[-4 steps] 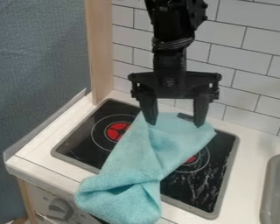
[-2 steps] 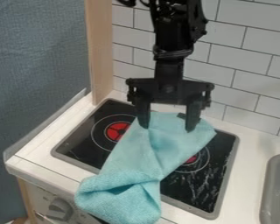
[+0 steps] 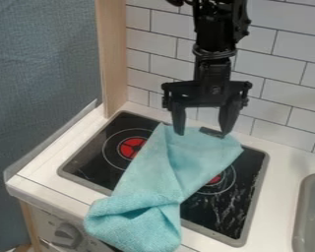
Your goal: Fold cloth from top to bottom.
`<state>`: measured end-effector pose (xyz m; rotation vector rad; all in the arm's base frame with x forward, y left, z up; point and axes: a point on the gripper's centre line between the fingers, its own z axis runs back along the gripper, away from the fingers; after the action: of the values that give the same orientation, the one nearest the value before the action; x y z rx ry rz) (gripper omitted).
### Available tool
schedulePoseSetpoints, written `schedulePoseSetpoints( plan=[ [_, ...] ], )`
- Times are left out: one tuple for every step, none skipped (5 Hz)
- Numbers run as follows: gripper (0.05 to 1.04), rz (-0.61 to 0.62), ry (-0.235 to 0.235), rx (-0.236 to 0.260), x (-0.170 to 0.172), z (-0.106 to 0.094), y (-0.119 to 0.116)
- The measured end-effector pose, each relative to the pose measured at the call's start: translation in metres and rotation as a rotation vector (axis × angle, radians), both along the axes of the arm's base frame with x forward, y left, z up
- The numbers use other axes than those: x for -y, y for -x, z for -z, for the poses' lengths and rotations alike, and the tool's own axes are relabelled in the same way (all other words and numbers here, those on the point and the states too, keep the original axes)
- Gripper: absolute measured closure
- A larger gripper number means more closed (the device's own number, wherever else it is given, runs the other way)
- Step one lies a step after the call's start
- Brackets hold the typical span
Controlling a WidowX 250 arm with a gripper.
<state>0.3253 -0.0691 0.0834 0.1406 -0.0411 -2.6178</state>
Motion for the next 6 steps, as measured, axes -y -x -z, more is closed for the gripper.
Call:
schedulePoseSetpoints(
  plan=[
    [0.084, -0.18, -0.002, -0.014, 0.008, 0.012, -0.028],
    [0.084, -0.224, 0.019, -0.003, 0.016, 0.016, -0.053],
    [0.084, -0.245, 0.021, 0.0, 0.02, 0.028, -0.07],
    [0.084, -0.237, 0.011, -0.015, 0.023, 0.041, -0.082],
    [0.084, -0.232, -0.02, -0.031, 0.02, 0.053, -0.089],
    [0.084, -0.218, -0.055, -0.039, 0.018, 0.064, -0.097]
  ],
)
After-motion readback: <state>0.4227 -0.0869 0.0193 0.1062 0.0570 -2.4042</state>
